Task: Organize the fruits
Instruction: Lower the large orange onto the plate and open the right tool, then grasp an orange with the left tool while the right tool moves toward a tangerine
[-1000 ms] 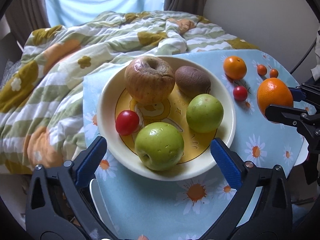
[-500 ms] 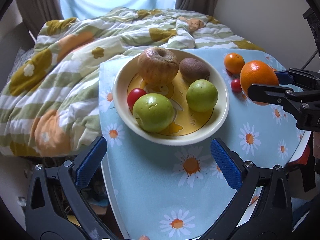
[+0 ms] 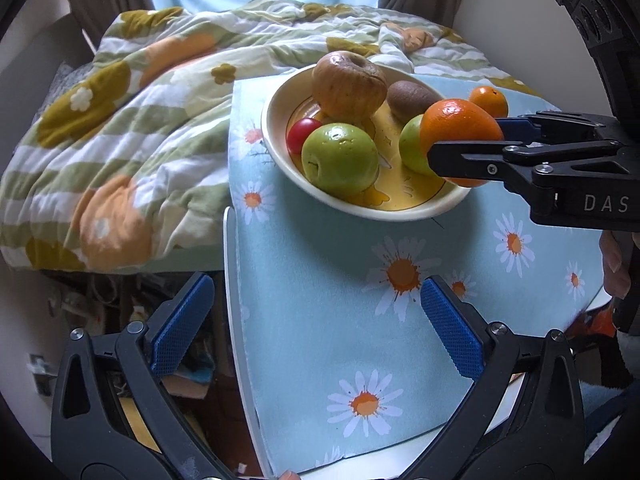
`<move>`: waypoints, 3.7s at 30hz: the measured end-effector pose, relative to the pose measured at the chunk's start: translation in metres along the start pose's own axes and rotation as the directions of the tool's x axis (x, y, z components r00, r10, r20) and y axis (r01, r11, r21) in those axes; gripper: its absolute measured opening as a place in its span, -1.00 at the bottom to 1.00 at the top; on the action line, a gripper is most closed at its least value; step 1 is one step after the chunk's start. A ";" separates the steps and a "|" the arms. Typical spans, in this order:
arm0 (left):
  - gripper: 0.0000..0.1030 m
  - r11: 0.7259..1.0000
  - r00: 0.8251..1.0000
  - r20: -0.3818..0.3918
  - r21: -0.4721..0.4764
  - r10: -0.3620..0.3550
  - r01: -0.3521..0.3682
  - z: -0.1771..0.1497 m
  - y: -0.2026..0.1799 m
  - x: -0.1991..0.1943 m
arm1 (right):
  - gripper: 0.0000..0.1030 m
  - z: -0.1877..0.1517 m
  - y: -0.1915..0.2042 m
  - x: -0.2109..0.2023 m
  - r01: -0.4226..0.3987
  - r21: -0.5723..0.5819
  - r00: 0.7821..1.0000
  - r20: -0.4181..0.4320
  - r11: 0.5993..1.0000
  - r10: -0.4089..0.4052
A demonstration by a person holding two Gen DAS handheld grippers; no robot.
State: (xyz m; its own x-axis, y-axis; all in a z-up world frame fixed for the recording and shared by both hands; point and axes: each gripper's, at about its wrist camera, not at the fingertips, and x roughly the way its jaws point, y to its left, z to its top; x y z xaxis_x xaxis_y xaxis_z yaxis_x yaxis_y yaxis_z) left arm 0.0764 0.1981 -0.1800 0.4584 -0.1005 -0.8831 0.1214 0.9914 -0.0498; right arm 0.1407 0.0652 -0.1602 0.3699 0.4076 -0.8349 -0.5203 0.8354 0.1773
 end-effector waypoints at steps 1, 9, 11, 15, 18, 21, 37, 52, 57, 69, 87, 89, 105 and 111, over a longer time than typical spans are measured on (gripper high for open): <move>1.00 1.000 1.000 -0.002 -0.004 0.000 0.000 -0.003 0.002 0.001 | 0.07 0.000 0.002 0.003 0.003 -0.006 1.000 -0.001 1.000 -0.003; 1.00 1.000 1.000 -0.012 -0.013 0.003 -0.003 -0.011 0.004 0.003 | 0.16 0.001 0.007 0.015 0.012 0.003 1.000 0.006 1.000 -0.012; 1.00 1.000 1.000 -0.013 -0.012 0.000 0.000 -0.011 0.005 0.003 | 0.59 0.001 0.007 0.008 0.008 0.005 0.999 0.043 1.000 -0.008; 1.00 1.000 1.000 -0.013 -0.011 -0.007 0.007 -0.011 0.003 0.002 | 0.88 -0.001 0.005 -0.002 0.021 0.019 0.996 0.085 1.000 -0.022; 1.00 1.000 1.000 -0.007 -0.007 -0.011 0.011 -0.009 0.000 -0.001 | 0.88 -0.003 0.002 -0.005 0.039 0.029 0.996 0.082 0.999 -0.041; 1.00 1.000 1.000 0.001 -0.001 -0.013 0.013 -0.007 -0.002 -0.004 | 0.89 -0.004 -0.002 -0.011 0.048 0.047 0.995 0.088 0.998 -0.052; 1.00 0.999 0.997 0.067 0.037 -0.040 0.038 0.020 -0.025 -0.049 | 0.89 -0.007 -0.019 -0.083 0.127 0.127 0.981 0.134 0.984 -0.144; 1.00 0.999 0.993 0.120 0.030 -0.017 0.014 0.065 -0.099 -0.066 | 0.89 -0.039 -0.093 -0.155 0.185 0.220 0.963 0.155 0.958 -0.221; 1.00 0.999 0.988 0.157 0.040 0.002 -0.009 0.082 -0.144 -0.063 | 0.89 -0.049 -0.134 -0.170 0.196 0.217 0.965 0.132 0.956 -0.227; 1.00 1.000 0.988 0.152 -0.011 0.017 -0.015 0.120 -0.225 -0.015 | 0.89 -0.063 -0.236 -0.180 0.186 0.173 0.973 0.103 0.967 -0.206; 0.71 0.996 0.996 0.063 -0.057 0.066 -0.062 0.157 -0.249 0.098 | 0.89 -0.067 -0.310 -0.108 0.119 0.001 0.993 0.029 0.993 -0.118; 0.70 0.996 0.995 0.062 -0.049 0.074 -0.071 0.160 -0.250 0.106 | 0.88 -0.067 -0.310 -0.100 0.106 -0.015 0.994 0.022 0.994 -0.105; 0.29 0.996 0.997 0.004 -0.037 0.078 -0.078 0.163 -0.245 0.149 | 0.48 -0.067 -0.308 -0.060 0.056 -0.092 0.998 -0.035 0.994 -0.059; 0.28 0.996 0.996 0.006 -0.022 0.084 -0.084 0.160 -0.247 0.147 | 0.35 -0.067 -0.310 -0.055 0.056 -0.095 0.997 -0.046 0.994 -0.061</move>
State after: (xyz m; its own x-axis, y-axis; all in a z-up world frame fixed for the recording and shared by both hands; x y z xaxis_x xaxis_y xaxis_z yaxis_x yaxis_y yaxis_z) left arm 0.2553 -0.0750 -0.2231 0.4723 -0.0169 -0.8813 0.0630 0.9979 0.0146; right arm 0.2301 -0.2413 -0.2046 0.3647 0.3386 -0.8674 -0.5696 0.8180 0.0798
